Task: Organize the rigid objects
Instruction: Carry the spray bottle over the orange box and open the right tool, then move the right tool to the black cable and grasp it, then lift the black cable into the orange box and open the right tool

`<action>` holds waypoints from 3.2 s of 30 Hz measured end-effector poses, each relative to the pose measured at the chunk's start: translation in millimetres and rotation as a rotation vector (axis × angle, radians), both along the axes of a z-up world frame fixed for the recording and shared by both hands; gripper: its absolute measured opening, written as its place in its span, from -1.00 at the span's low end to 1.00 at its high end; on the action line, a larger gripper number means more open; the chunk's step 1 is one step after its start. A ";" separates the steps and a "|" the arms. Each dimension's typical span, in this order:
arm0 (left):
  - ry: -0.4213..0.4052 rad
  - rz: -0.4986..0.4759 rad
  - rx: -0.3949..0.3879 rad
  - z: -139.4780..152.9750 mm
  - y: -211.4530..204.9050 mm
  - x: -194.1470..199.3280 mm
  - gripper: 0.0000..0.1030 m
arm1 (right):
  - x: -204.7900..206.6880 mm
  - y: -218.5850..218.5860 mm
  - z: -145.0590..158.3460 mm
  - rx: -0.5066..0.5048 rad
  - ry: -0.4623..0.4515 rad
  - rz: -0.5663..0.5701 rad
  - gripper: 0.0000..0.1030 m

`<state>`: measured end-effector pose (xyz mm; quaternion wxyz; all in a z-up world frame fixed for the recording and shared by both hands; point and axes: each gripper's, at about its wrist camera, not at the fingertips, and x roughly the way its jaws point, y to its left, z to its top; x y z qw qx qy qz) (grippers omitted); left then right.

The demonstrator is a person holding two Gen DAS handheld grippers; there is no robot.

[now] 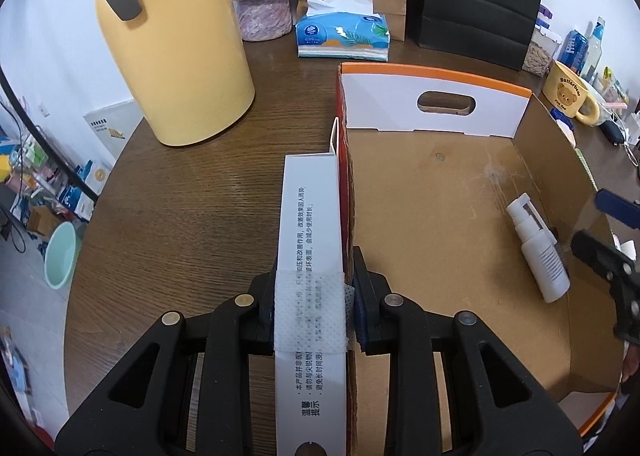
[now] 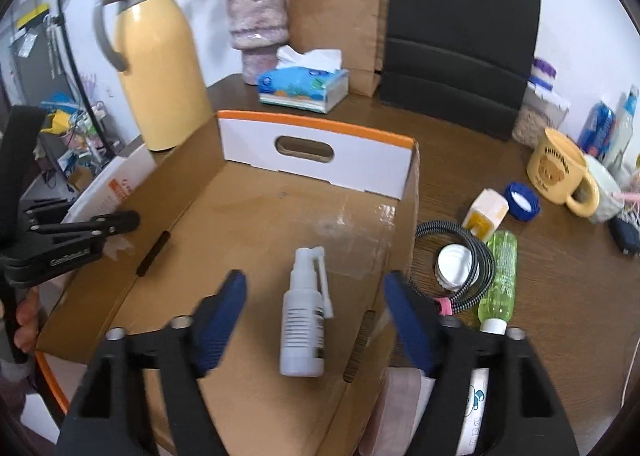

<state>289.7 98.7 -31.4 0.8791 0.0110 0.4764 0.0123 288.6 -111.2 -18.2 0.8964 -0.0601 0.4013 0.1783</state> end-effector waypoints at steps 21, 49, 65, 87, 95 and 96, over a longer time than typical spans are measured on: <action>-0.019 -0.013 0.054 -0.7 -5.5 -2.5 -0.55 | -13.1 -21.6 14.4 -0.017 -0.063 -0.083 0.69; -0.035 -0.022 0.089 -2.0 -9.0 -5.0 -0.54 | -58.8 -131.6 2.7 -0.130 -0.010 -0.327 0.69; -0.038 -0.022 0.095 -1.8 -9.0 -5.0 -0.54 | -83.2 -163.2 -56.5 -0.103 0.146 -0.357 0.69; -0.039 -0.022 0.095 -2.1 -9.5 -5.3 -0.54 | -94.9 -166.1 -50.2 -0.056 0.087 -0.364 -0.15; -0.039 -0.022 0.095 -2.2 -9.9 -5.6 -0.54 | -96.7 -172.5 -25.9 -0.073 0.013 -0.393 -0.15; -0.039 -0.022 0.096 -2.3 -9.9 -5.5 -0.54 | -96.3 -172.3 -21.4 -0.073 -0.001 -0.392 -0.15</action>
